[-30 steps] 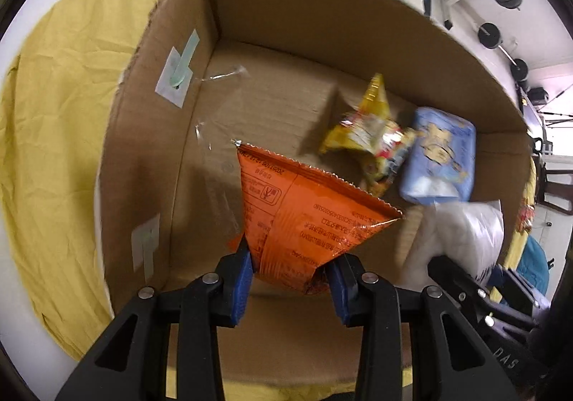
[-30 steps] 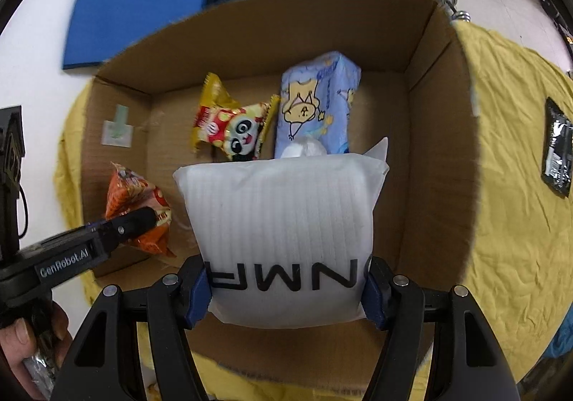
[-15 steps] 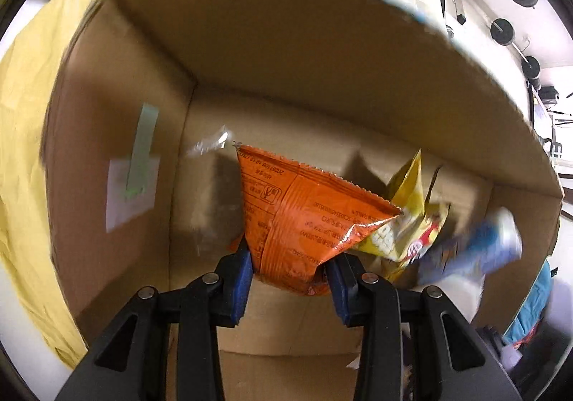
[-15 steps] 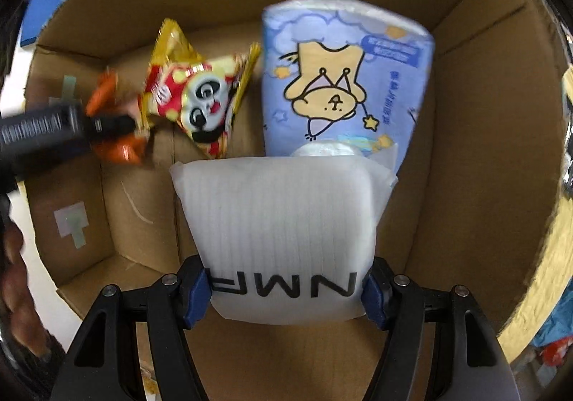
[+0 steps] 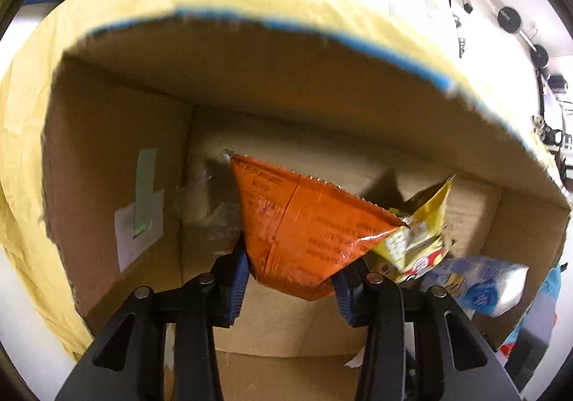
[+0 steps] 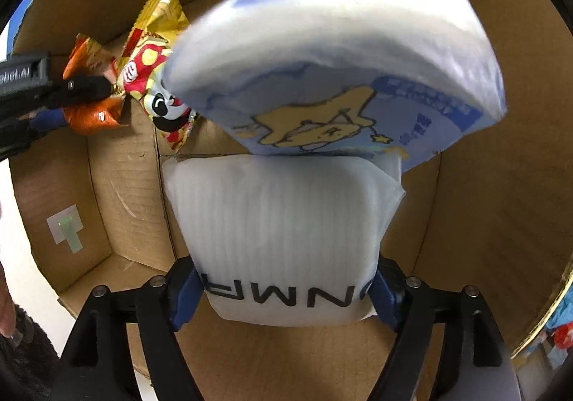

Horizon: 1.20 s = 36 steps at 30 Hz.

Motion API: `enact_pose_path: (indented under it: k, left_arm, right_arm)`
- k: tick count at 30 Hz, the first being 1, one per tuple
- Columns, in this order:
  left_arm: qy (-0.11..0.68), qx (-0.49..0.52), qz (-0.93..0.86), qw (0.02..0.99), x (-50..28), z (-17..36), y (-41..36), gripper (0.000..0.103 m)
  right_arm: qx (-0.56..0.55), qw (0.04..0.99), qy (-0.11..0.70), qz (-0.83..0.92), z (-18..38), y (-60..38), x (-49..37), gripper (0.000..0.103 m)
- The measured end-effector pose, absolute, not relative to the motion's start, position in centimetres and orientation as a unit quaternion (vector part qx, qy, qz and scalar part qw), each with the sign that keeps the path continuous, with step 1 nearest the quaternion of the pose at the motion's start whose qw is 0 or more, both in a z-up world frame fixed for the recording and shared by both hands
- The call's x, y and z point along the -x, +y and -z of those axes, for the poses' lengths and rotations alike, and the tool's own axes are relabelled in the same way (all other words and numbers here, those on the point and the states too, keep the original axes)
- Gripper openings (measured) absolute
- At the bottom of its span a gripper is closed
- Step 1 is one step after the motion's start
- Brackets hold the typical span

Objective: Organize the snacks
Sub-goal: 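Open both tools to release the white pouch and orange bag into the box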

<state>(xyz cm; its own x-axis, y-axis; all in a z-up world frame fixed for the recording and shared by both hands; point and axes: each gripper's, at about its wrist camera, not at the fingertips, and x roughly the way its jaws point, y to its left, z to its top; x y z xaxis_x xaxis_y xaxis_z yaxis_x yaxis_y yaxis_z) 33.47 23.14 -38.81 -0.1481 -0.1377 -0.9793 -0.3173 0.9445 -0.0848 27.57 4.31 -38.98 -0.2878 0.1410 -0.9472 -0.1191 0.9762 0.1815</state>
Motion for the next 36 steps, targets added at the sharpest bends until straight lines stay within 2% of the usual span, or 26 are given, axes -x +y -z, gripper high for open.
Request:
enact_pose_path:
  k: [6, 9, 11, 19, 21, 23, 26, 29, 36]
  left_arm:
    - [0.76, 0.109, -0.077, 0.636, -33.5, 38.5, 22.8, 0.041]
    - [0.76, 0.109, -0.072, 0.637, -33.3, 37.9, 22.4, 0.042]
    - [0.758, 0.107, -0.071, 0.64, -32.5, 37.2, 21.9, 0.048]
    - [0.743, 0.111, -0.067, 0.657, -30.7, 33.9, 22.1, 0.049]
    - [0.736, 0.111, -0.064, 0.664, -29.9, 32.9, 22.0, 0.057]
    - [0.727, 0.108, -0.065, 0.674, -28.7, 32.0, 21.8, 0.073]
    - [0.708, 0.104, -0.069, 0.695, -26.3, 30.0, 21.4, 0.09]
    - [0.695, 0.101, -0.07, 0.709, -25.0, 28.6, 21.5, 0.097]
    - [0.656, 0.102, -0.069, 0.745, -21.2, 26.2, 20.8, 0.098]
  right_arm:
    - [-0.006, 0.598, 0.795, -0.105, 39.1, 3.0, -28.0, 0.085]
    - [-0.001, 0.601, 0.792, -0.105, 38.7, 2.8, -28.0, 0.09]
    - [-0.001, 0.604, 0.79, -0.108, 38.3, 2.5, -27.7, 0.09]
    - [0.002, 0.617, 0.778, -0.12, 35.4, 2.1, -27.1, 0.099]
    - [0.003, 0.622, 0.774, -0.121, 34.2, 2.8, -26.7, 0.099]
    - [0.007, 0.627, 0.77, -0.122, 33.3, 2.7, -26.4, 0.099]
    - [0.017, 0.639, 0.759, -0.123, 32.3, 3.1, -25.8, 0.099]
    - [0.022, 0.649, 0.75, -0.125, 31.1, 3.0, -24.8, 0.099]
    - [0.034, 0.682, 0.719, -0.129, 27.7, 2.0, -22.5, 0.099]
